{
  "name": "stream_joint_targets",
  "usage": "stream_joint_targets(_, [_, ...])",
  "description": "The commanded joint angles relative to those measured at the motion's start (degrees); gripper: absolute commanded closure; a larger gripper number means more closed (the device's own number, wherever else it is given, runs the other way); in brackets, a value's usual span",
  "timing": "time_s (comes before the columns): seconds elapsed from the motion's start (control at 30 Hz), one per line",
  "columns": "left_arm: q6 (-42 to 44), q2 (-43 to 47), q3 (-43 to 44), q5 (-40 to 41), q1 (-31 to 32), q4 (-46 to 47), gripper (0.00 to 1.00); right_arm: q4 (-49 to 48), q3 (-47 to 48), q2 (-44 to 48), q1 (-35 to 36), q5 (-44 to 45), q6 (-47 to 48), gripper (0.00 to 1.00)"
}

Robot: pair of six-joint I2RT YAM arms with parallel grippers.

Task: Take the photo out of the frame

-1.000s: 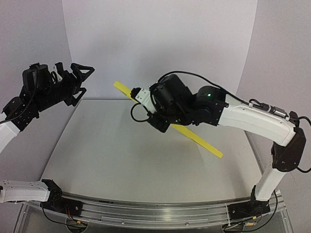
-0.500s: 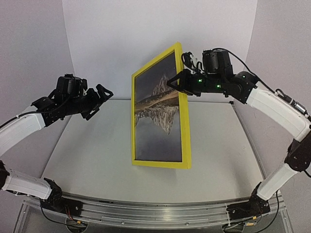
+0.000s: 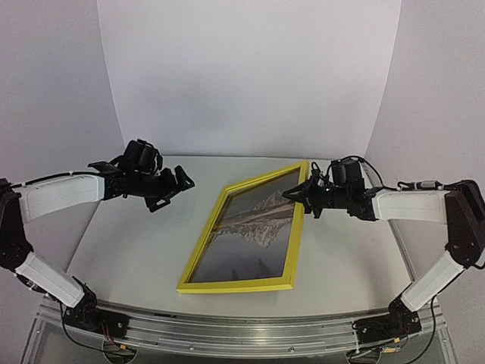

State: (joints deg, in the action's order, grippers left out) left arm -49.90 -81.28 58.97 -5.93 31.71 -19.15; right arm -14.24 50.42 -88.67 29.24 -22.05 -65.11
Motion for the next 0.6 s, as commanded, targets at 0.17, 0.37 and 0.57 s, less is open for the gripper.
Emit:
stream_joint_targets(0.17, [10.17, -16.49, 0.46, -10.65, -0.42, 5.49, 0.01, -14.89, -3.08, -12.18, -7.41, -15.74, 3.40, 0.90])
stream_joint_targets(0.37, [13.56, -23.23, 2.65, -12.09, 0.03, 7.53, 0.05, -14.58, -4.07, -15.59, -11.08, -14.98, 5.85, 0.73])
stream_joint_targets(0.57, [14.82, -28.22, 5.75, -10.66, 1.60, 6.27, 0.08, -3.84, -3.98, -13.55, -13.04, -10.53, 10.37, 0.50])
